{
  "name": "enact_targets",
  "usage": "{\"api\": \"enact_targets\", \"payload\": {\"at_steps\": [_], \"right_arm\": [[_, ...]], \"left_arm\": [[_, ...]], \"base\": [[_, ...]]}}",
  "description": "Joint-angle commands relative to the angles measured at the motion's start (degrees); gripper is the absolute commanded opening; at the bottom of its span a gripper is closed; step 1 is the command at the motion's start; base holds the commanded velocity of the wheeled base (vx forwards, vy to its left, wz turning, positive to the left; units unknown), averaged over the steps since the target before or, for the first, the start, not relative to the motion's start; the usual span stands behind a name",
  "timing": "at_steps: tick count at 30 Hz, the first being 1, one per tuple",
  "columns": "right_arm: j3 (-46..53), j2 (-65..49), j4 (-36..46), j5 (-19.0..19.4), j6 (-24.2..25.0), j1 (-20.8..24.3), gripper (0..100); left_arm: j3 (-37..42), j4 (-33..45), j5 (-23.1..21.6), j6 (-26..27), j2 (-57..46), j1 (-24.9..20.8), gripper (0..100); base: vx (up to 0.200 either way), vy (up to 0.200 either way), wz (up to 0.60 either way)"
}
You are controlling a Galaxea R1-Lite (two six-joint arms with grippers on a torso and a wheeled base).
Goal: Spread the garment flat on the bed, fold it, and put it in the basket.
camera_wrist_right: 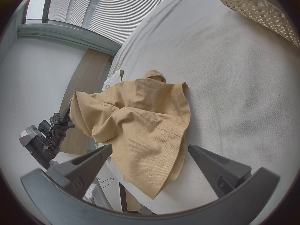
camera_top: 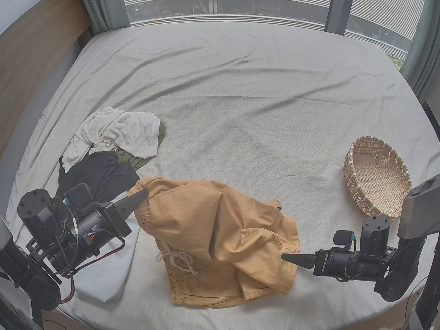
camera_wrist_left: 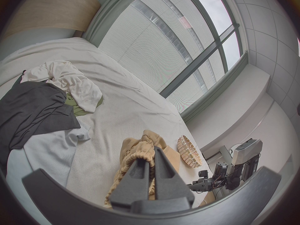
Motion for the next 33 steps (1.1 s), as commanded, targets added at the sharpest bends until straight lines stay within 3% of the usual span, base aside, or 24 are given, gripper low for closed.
{"api": "enact_targets", "payload": {"at_steps": [1, 9, 33], "right_arm": [[-0.2, -0.1, -0.2, 0.0, 0.0, 0.7, 100], [-2.2, 3.8, -0.7, 0.4, 1.0, 1.0, 100], [-9.5, 3.4, -0.8, 0.1, 10.7, 1.0, 100]], "left_arm": [[0.0, -0.1, 0.0, 0.0, 0.0, 0.0, 0], [-0.1, -0.1, 0.0, 0.0, 0.0, 0.0, 0], [-0.1, -0.1, 0.0, 0.1, -0.3, -0.1, 0]], "base": [[0.000, 0.000, 0.00], [0.000, 0.000, 0.00], [0.000, 0.000, 0.00]]}}
